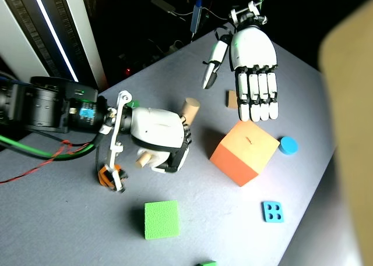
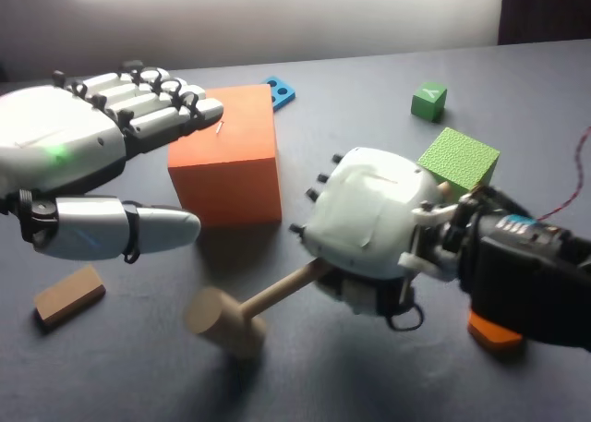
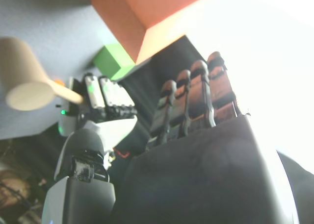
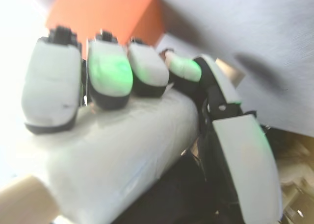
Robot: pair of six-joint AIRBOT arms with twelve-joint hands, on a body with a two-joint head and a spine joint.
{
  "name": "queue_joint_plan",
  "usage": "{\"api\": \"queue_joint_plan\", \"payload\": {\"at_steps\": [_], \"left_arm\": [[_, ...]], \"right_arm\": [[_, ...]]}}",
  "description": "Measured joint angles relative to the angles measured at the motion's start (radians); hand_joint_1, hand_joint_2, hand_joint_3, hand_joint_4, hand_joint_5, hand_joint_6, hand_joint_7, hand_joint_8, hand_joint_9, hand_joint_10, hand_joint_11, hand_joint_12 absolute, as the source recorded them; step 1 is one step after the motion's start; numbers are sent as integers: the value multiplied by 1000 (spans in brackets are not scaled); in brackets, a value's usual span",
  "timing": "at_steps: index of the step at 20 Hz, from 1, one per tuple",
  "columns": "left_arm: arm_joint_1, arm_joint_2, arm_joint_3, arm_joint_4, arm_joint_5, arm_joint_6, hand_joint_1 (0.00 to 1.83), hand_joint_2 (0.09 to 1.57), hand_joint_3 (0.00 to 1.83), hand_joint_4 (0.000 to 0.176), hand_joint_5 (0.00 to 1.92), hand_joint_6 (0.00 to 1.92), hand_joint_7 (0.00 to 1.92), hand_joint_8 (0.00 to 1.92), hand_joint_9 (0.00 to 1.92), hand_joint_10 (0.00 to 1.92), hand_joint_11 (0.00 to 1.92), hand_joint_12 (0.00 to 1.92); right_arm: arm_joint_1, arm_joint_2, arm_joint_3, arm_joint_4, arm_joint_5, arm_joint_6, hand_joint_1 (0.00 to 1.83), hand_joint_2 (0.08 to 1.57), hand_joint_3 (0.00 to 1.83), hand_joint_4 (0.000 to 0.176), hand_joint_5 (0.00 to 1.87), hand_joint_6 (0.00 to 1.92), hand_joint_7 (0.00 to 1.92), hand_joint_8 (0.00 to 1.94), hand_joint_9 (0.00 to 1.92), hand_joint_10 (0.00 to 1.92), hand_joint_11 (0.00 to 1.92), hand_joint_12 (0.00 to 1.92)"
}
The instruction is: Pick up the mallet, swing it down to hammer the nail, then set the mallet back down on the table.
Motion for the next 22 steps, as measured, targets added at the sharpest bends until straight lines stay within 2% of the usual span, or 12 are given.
{"api": "queue_joint_plan", "payload": {"at_steps": [1,2,3,4,5,6,9,10,11,13,18,22], "left_arm": [[-5,9,-7,13,4,-13,0,1247,0,0,9,4,8,3,0,0,0,0],[-18,15,-12,18,15,-16,0,1248,0,0,1,0,2,1,0,0,0,0],[-24,19,-14,20,19,-16,0,1249,0,0,0,0,0,0,0,0,0,0],[-32,23,-19,19,25,-17,0,1246,0,0,9,4,8,3,0,0,0,0],[-42,25,-22,25,28,-18,0,1246,0,0,1,0,1,0,0,0,0,0],[-55,29,-30,31,33,-24,0,1248,0,0,0,0,0,0,0,0,0,0],[-79,29,-30,56,50,-32,0,1248,0,0,0,0,0,0,0,0,0,0],[-82,29,-30,56,53,-33,0,1250,0,0,0,0,0,0,0,0,0,0],[-86,29,-30,55,61,-34,0,1253,0,0,0,0,0,0,0,0,0,0],[-95,30,-31,55,70,-35,0,1254,1,0,0,0,0,0,0,0,0,0],[-124,31,-38,74,86,-35,0,1242,0,0,7,3,0,0,0,0,0,0],[-134,31,-41,74,98,-35,0,1254,2,0,0,0,0,0,0,0,0,0]], "right_arm": [[0,-9,0,0,0,0,275,1571,24,176,1126,1921,1343,1941,1462,1921,1615,1921],[0,-14,1,0,0,0,248,1571,27,109,1055,1921,1291,1941,1423,1921,1572,1921],[0,-16,3,2,-1,0,160,1512,5,0,901,1921,1166,1941,1322,1921,1457,1921],[0,-19,8,3,0,-1,124,1466,0,0,816,1921,1063,1941,1203,1921,1334,1921],[-4,-21,14,5,3,-1,24,1429,0,0,533,1890,678,1941,738,1921,770,1921],[-7,-21,17,8,5,-1,4,1409,0,0,433,1768,537,1808,527,1855,491,1878],[-20,-27,22,7,0,-10,0,1405,0,0,398,1659,500,1663,470,1706,396,1759],[-22,-30,22,7,-5,-14,0,1408,0,0,502,1178,568,1261,494,1390,368,1570],[-25,-30,22,6,-6,-15,0,1323,0,0,475,485,536,575,469,691,226,1121],[-25,-29,22,8,-7,-17,0,1230,0,0,465,8,517,11,482,41,136,762],[-31,-24,10,8,1,-37,0,1094,0,0,173,1,170,2,155,0,0,344],[-32,5,-14,7,17,-47,0,1083,0,0,152,0,135,1,126,1,0,322]]}}
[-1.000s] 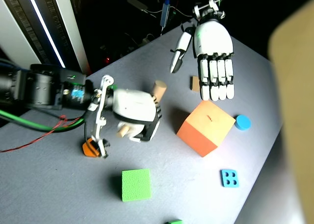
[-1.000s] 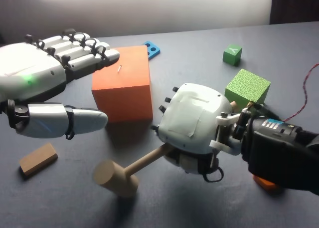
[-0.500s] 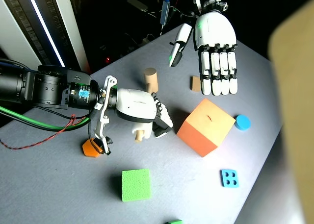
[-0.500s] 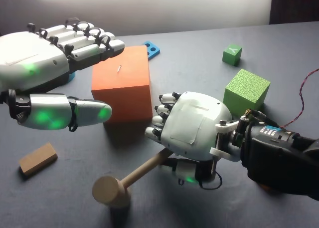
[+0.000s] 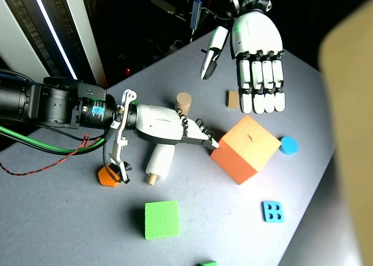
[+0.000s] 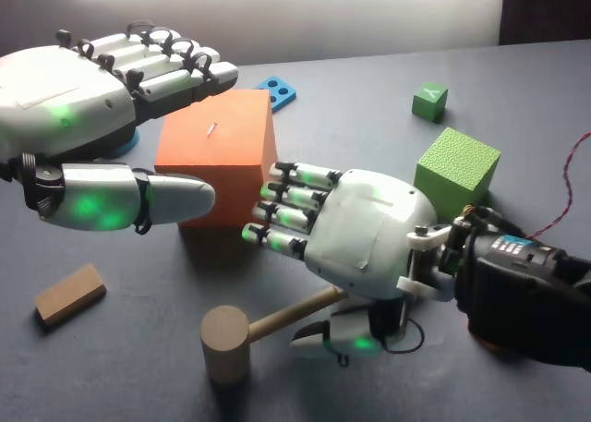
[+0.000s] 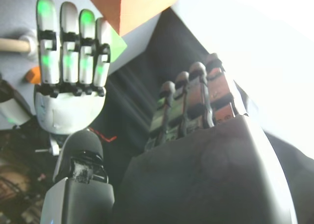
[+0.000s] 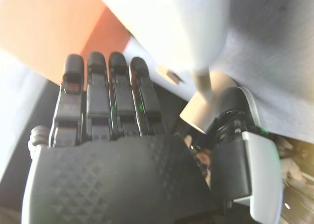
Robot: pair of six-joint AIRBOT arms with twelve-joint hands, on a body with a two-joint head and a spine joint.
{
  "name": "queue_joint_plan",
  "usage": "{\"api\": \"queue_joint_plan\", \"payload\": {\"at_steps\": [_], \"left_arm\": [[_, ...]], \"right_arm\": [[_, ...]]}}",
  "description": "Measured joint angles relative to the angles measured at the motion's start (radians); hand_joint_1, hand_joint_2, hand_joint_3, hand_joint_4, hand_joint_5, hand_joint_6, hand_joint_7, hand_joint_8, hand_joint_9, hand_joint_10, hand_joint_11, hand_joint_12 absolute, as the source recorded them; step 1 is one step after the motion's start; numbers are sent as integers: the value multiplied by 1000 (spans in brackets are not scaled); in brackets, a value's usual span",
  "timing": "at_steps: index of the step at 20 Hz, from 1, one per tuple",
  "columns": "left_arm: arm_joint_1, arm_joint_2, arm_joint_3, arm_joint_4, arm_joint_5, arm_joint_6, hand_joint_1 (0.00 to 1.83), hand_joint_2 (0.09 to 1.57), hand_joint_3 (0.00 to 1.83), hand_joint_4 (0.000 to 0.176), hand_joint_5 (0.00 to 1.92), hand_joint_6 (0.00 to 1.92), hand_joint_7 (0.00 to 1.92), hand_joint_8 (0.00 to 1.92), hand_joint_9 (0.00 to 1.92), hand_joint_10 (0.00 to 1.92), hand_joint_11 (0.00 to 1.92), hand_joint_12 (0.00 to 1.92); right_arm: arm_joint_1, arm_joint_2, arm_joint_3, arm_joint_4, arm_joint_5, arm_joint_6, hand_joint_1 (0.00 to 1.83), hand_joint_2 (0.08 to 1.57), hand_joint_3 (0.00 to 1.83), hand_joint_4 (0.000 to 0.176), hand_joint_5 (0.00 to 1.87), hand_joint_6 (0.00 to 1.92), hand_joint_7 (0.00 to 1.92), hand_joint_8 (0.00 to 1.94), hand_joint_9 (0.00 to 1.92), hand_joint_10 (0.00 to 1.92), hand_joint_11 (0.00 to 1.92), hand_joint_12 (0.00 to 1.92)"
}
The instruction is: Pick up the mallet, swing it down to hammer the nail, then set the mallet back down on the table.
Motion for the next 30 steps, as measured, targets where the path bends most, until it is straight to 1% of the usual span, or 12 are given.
{"api": "queue_joint_plan", "payload": {"at_steps": [6,8,9,10,11,14,15,17,19,20,21,30], "left_arm": [[-11,0,-1,4,12,0,0,1251,0,0,79,12,89,8,59,11,24,19],[-16,0,-1,3,8,0,0,1267,0,0,289,59,368,97,317,50,0,568],[-16,0,-2,3,10,0,27,1287,15,0,62,1250,136,1454,171,1283,0,1480],[-16,0,-5,4,17,0,251,1236,0,0,106,1787,140,1828,178,1793,30,1833],[-16,0,-6,4,19,-1,281,1227,0,0,287,1894,247,1902,343,1895,320,1903],[-36,0,-7,4,23,-1,44,1258,1,0,1308,1921,1429,1921,1417,1921,1410,1921],[-40,0,-7,4,25,-1,186,1221,0,35,1562,1921,1676,1921,1686,1921,1677,1921],[-42,2,-7,4,30,-1,543,1218,0,77,1679,1921,1750,1921,1790,1921,1817,1921],[-50,7,-13,2,33,-3,1263,1223,0,87,1666,1921,1764,1921,1827,1921,1908,1921],[-55,7,-13,3,35,0,1364,1239,3,97,1668,1921,1767,1921,1831,1921,1901,1921],[-57,7,-14,1,32,-3,1327,1281,23,103,1663,1921,1752,1921,1815,1921,1878,1921],[-68,7,-28,-1,37,-3,1241,1285,67,176,1598,1921,1659,1921,1705,1921,1738,1921]], "right_arm": [[24,150,-153,81,-3,14,0,1087,0,0,246,6,236,7,228,10,0,525],[72,231,-213,184,-2,0,17,1102,0,0,367,12,424,25,411,48,9,838],[92,267,-236,221,-1,-1,115,1100,1,0,491,340,408,706,339,948,112,1330],[119,307,-261,270,-5,-2,100,1122,2,0,170,1325,142,1585,162,1694,57,1803],[142,343,-278,315,-13,-8,117,1095,0,0,169,1802,176,1870,202,1876,166,1897],[210,446,-336,439,-34,-85,101,1057,0,0,1020,1920,1110,1940,1152,1921,1262,1921],[215,465,-350,453,-39,-126,110,1040,0,9,1324,1921,1438,1941,1467,1921,1527,1921],[241,506,-379,608,-68,-255,192,1105,25,36,1529,1921,1627,1941,1637,1921,1658,1921],[253,584,-440,629,-60,-296,972,1376,54,59,1435,1921,1640,1941,1702,1921,1744,1921],[253,603,-454,628,-58,-307,1061,1421,14,153,1452,1921,1650,1941,1707,1921,1742,1921],[253,613,-457,633,-57,-303,1013,1425,4,171,1438,1921,1629,1941,1687,1921,1712,1921],[251,585,-441,634,-50,-287,873,1464,5,176,1406,1921,1586,1941,1630,1921,1625,1921]]}}
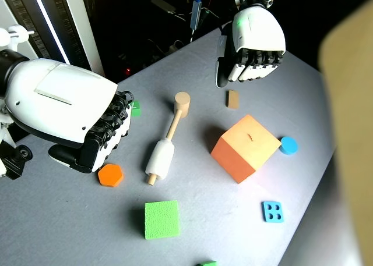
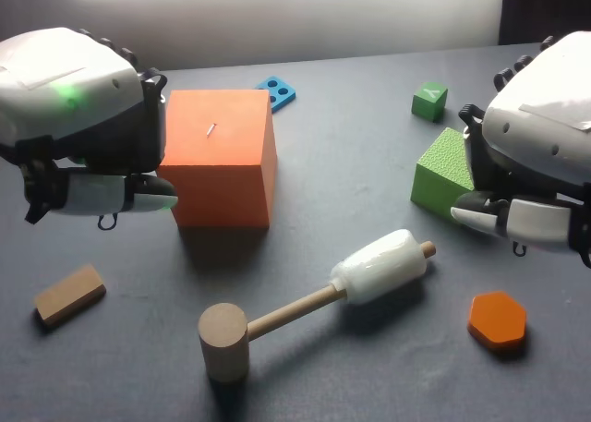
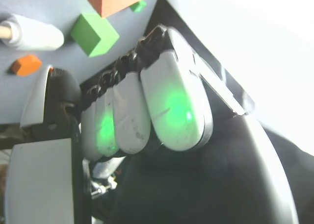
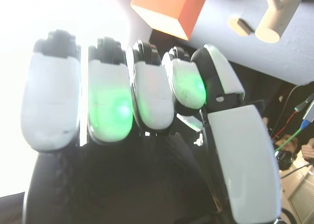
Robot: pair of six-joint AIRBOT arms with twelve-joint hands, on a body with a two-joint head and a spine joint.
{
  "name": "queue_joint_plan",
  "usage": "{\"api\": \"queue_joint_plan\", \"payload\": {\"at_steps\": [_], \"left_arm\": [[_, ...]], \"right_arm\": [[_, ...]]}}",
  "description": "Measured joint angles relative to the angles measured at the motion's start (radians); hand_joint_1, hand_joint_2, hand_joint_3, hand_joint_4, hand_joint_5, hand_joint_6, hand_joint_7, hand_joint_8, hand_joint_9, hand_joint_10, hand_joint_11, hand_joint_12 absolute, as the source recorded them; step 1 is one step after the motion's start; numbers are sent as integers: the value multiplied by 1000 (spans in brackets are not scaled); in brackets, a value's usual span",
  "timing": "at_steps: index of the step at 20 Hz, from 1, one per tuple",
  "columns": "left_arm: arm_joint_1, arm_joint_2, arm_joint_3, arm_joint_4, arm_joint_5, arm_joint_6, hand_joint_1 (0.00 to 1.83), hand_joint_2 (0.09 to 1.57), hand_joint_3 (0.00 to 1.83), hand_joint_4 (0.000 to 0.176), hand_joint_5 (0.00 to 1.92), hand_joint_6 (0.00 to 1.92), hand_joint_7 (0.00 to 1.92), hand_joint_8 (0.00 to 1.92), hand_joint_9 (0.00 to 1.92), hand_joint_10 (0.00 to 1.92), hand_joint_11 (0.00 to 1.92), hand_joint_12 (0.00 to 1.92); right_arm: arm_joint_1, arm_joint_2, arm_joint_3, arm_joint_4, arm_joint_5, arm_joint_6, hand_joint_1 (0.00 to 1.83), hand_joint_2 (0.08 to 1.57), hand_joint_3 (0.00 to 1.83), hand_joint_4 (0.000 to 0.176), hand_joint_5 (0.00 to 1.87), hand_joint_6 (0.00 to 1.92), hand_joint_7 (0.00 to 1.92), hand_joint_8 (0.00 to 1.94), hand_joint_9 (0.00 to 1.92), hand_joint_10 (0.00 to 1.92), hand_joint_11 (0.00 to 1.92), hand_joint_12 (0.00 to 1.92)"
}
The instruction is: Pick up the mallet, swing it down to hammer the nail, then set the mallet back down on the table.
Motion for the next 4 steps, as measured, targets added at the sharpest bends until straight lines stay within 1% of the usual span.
{"api": "queue_joint_plan", "payload": {"at_steps": [3,4], "left_arm": [[0,0,-1,2,2,0,1214,1286,78,176,1606,1921,1674,1921,1714,1921,1757,1921],[0,0,-1,2,2,0,1219,1278,76,176,1601,1921,1672,1921,1714,1921,1762,1921]], "right_arm": [[0,-5,0,0,2,0,816,1471,4,176,1406,1921,1580,1941,1620,1921,1613,1921],[-1,-6,0,0,2,0,848,1467,1,176,1401,1921,1579,1941,1623,1921,1620,1921]]}}
